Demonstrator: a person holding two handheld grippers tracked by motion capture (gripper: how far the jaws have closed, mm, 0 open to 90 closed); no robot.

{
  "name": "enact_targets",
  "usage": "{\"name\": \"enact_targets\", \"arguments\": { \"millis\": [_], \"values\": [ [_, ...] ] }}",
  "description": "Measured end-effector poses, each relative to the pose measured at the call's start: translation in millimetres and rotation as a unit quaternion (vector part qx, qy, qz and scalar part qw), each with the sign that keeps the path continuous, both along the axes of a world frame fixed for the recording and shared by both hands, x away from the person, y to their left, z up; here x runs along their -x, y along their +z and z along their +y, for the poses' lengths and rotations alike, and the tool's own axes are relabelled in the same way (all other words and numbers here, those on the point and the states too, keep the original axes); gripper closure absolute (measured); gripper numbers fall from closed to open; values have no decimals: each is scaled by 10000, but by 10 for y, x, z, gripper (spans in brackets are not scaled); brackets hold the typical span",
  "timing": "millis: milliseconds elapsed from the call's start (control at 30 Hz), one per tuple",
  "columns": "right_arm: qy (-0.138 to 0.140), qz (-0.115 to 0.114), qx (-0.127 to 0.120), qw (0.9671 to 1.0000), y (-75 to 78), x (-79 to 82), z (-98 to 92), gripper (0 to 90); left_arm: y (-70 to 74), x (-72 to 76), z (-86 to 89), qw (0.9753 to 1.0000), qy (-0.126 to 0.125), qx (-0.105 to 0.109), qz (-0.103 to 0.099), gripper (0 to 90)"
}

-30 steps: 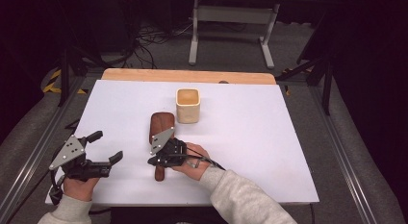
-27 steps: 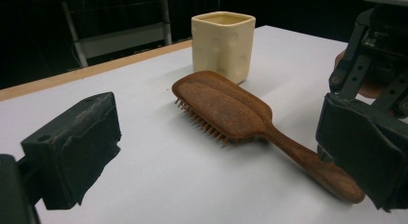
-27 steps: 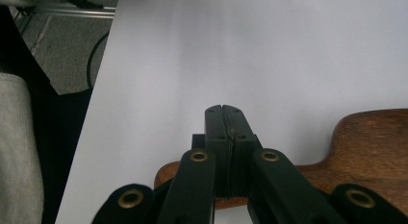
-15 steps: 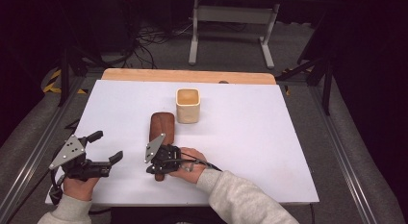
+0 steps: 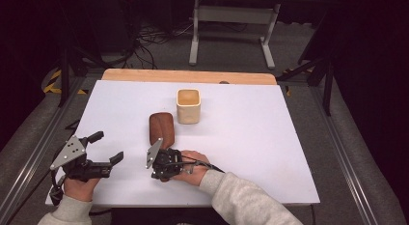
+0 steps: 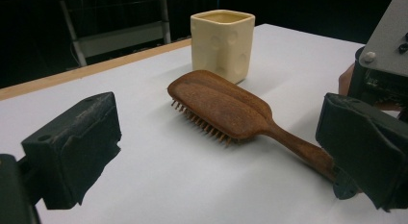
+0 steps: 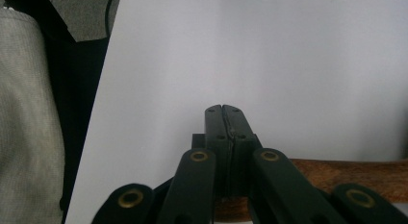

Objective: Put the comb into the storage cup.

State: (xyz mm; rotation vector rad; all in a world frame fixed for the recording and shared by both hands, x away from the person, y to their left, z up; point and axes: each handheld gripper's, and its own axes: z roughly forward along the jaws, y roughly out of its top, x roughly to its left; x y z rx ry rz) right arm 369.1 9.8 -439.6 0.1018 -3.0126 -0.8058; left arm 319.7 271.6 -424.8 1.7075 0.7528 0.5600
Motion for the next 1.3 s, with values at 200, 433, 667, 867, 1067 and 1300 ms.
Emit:
{"name": "enact_targets", "arguments": {
  "millis": [200,433,667,867,1067,1300],
  "values": [
    [-75,-20,98,9999,37,-30,-86,899,-1,-2,-2,10000,6,-11,2,27],
    [-164,-54,209,9996,40,-63,-186,899,-2,-3,-5,10000,14,-26,7,27],
    [-385,-83,288,9988,46,-97,-304,899,-2,-3,-8,10000,15,-37,18,28],
    [-518,-101,325,9981,59,-152,-402,899,-6,-6,-15,10000,21,-23,12,27],
    [-655,-157,340,9971,67,-212,-497,899,-4,-6,-8,10000,35,-38,18,27],
    [-815,-266,315,9958,73,-293,-595,899,-8,-7,-13,10000,49,-32,5,27]
  ]
}}
